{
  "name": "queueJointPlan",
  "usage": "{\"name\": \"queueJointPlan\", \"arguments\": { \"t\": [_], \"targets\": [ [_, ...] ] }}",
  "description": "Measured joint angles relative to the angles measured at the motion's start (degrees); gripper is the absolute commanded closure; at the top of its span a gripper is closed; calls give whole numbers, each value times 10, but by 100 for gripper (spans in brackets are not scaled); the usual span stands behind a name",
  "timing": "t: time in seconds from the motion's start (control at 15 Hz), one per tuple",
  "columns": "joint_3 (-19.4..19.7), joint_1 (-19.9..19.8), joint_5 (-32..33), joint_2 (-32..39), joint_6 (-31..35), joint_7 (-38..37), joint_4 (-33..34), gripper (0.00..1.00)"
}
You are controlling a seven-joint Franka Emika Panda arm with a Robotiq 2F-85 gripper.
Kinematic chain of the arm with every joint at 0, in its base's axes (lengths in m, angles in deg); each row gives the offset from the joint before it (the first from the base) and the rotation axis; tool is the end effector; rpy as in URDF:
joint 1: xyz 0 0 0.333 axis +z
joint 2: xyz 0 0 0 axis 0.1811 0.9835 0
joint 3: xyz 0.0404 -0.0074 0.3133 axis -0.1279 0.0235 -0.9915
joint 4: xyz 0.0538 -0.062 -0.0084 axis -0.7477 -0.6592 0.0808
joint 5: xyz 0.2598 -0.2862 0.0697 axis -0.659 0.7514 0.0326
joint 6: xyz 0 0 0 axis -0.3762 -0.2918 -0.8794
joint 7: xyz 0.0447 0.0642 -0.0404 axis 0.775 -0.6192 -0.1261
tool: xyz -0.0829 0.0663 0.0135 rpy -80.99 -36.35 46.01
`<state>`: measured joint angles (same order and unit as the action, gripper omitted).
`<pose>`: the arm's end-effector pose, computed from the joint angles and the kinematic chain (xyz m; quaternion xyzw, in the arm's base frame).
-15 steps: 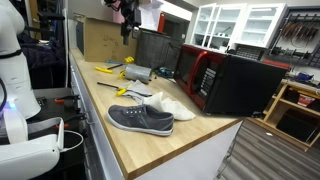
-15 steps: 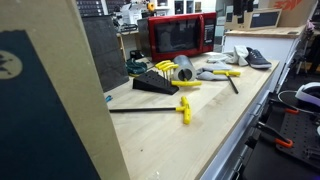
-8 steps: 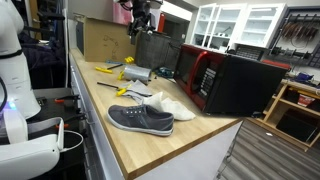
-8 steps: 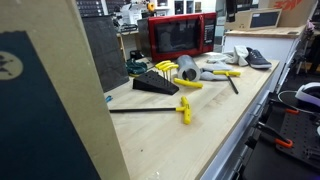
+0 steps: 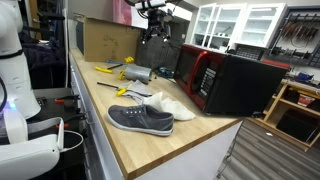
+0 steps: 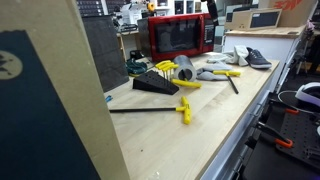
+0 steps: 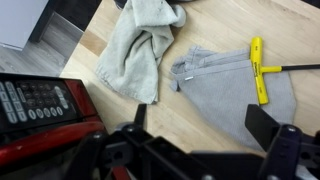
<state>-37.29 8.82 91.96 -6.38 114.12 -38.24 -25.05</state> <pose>0.5454 -0.0628 0.4668 0.9382 0.2613 -0.1306 0.1857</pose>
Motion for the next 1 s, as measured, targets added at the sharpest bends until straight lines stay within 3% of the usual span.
{"name": "queueJointPlan", "arguments": {
  "t": [0.6, 0.8, 1.0],
  "targets": [
    [-1, 0, -6, 14, 0, 4, 5, 0],
    [-13, 8, -25, 10, 50, -22, -50, 0],
    [-41, 31, -34, 0, 144, -64, -142, 0]
  ]
}}
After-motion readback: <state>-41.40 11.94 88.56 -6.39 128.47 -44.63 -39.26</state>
